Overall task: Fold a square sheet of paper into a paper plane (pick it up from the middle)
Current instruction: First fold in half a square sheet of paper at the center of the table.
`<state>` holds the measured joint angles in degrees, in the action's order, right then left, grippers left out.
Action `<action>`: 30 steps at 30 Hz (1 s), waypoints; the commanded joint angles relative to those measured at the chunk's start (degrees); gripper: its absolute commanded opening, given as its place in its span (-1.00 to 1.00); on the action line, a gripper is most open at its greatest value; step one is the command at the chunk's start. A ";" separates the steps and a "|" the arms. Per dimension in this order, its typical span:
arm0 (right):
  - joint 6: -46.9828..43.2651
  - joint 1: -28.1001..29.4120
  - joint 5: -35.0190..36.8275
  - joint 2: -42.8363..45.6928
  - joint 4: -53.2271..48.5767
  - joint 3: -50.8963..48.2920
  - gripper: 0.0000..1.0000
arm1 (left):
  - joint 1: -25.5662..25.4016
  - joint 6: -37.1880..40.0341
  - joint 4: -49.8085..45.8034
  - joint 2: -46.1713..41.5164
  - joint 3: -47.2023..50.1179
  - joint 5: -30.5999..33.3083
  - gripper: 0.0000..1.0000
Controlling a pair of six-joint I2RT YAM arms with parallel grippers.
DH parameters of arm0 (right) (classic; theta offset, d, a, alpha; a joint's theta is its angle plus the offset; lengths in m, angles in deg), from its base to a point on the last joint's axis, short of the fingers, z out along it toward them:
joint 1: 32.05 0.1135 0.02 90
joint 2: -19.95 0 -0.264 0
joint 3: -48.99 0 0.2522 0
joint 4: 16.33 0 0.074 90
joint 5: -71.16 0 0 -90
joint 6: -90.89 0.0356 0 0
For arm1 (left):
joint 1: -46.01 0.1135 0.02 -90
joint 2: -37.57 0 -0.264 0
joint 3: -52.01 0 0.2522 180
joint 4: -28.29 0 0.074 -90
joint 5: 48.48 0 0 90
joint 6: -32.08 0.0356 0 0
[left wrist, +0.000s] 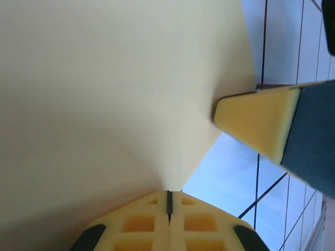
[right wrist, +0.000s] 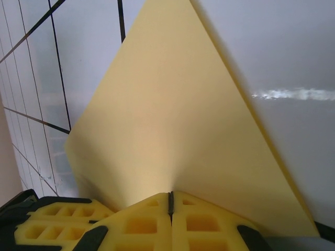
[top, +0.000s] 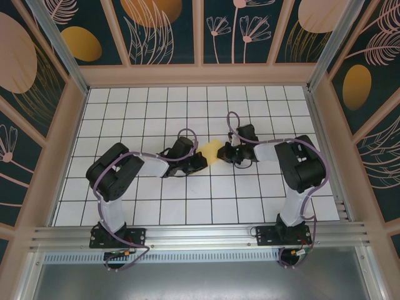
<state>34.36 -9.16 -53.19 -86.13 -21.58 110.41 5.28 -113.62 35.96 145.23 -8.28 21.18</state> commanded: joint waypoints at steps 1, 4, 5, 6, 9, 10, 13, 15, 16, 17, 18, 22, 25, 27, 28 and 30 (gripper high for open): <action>-1.48 0.66 8.51 -6.41 -5.98 -1.52 -1.00 | -0.31 1.84 -8.01 -1.13 4.84 0.65 -0.93; -1.57 0.57 8.49 -6.78 -6.01 -1.52 -1.00 | -0.31 1.99 -8.93 -2.13 7.19 2.12 -0.94; -1.57 0.59 8.64 -6.77 -6.09 -1.53 -1.00 | -0.30 2.03 -9.52 -2.34 7.97 2.79 -0.93; -1.57 0.60 8.60 -6.80 -6.13 -1.57 -1.00 | -0.31 2.14 -9.99 -2.45 8.60 3.44 -0.93; -1.66 0.57 8.68 -6.88 -6.23 -1.60 -1.00 | -0.31 2.22 -10.94 -3.00 10.49 5.42 -0.94; -1.74 0.60 8.68 -6.93 -6.19 -1.65 -1.00 | -0.30 2.12 -11.06 -3.01 11.03 5.97 -0.94; -1.79 0.63 8.86 -6.92 -6.23 -1.78 -1.00 | -0.31 1.74 -10.54 -3.66 12.66 6.40 -0.94; -1.80 0.53 8.86 -7.00 -6.23 -1.79 -1.00 | -0.32 1.43 -10.25 -4.33 13.63 6.62 -0.94; -1.83 0.54 8.85 -7.02 -6.23 -1.81 -1.00 | -0.27 1.38 -10.39 -4.71 14.13 6.85 -0.94; -1.83 0.50 8.92 -6.97 -6.36 -1.84 -1.00 | -0.31 1.45 -10.59 -5.04 14.49 7.13 -0.94; -1.84 0.51 9.01 -7.01 -6.42 -1.78 -1.00 | -0.31 1.39 -10.69 -5.39 14.89 7.18 -0.95; -1.99 0.50 9.21 -7.07 -6.65 -1.88 -1.00 | -0.15 1.73 -12.23 -6.99 16.15 8.41 -0.95; -2.01 0.40 9.30 -6.96 -6.76 -1.87 -1.00 | -0.16 1.64 -12.13 -8.52 17.26 8.48 -0.95; -2.05 0.33 9.21 -6.89 -6.71 -1.93 -1.00 | -0.19 1.69 -12.45 -9.06 17.76 8.25 -0.95; -2.10 0.27 9.16 -6.82 -6.75 -1.89 -1.00 | -0.21 1.88 -12.83 -9.13 17.84 8.30 -0.95; -2.09 0.25 8.74 -6.53 -6.56 -1.67 -1.00 | -0.19 2.47 -13.47 -11.75 17.46 8.21 -0.95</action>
<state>34.21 -9.35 -53.54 -86.61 -22.13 110.72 5.08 -112.90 38.06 133.64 5.91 27.68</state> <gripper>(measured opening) 0.055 0.068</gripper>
